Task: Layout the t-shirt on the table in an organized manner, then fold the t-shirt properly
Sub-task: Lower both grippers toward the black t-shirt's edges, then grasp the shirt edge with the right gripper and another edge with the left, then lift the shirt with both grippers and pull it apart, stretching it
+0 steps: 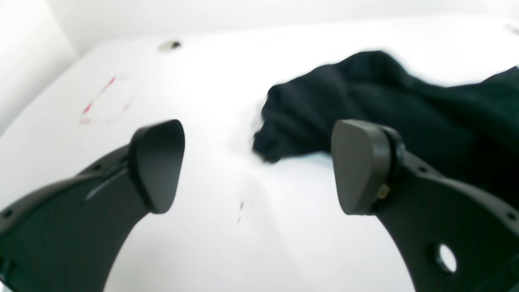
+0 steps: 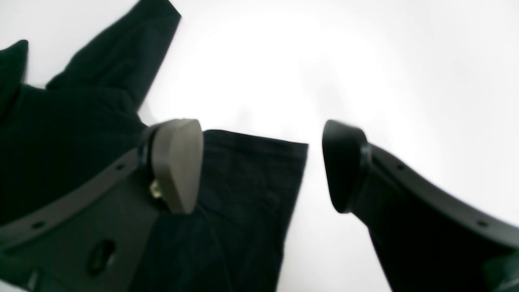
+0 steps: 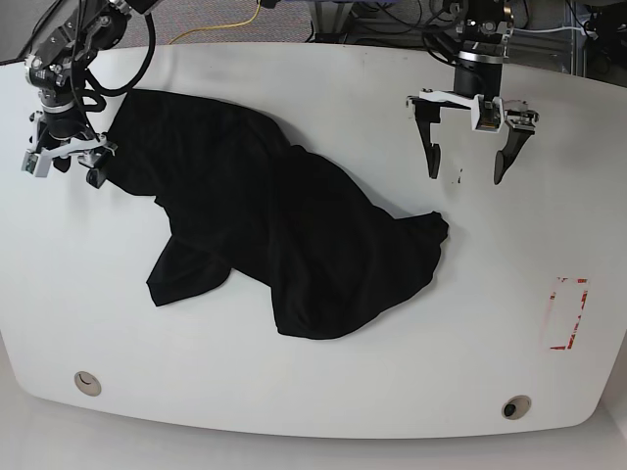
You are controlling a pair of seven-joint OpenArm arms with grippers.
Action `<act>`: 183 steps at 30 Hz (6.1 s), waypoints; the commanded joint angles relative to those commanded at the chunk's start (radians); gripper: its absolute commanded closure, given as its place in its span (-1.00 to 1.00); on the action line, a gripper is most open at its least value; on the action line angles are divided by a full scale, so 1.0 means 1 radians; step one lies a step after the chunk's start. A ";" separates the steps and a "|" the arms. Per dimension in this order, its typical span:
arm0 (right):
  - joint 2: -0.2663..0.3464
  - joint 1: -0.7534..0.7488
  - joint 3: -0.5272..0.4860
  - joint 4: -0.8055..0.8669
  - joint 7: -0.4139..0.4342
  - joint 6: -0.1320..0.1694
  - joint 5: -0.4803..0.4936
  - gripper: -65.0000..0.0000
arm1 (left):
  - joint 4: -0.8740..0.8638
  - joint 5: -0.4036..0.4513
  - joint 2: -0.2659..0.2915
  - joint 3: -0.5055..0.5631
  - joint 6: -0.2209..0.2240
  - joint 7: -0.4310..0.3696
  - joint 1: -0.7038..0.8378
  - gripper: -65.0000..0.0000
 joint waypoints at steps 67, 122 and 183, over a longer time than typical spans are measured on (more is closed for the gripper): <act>-0.003 0.054 -0.028 -0.222 -0.054 0.121 0.000 1.00 | -0.021 -0.121 -0.015 -0.006 0.000 0.522 -0.311 -0.69; -0.006 0.057 -0.026 -0.218 -0.054 0.121 0.000 1.00 | -0.411 -0.152 -0.063 0.086 -0.144 0.640 -0.565 -0.69; -0.023 0.064 -0.023 0.163 -0.163 0.118 0.002 1.00 | -0.269 -0.147 -0.097 0.031 -0.143 0.640 -0.631 1.00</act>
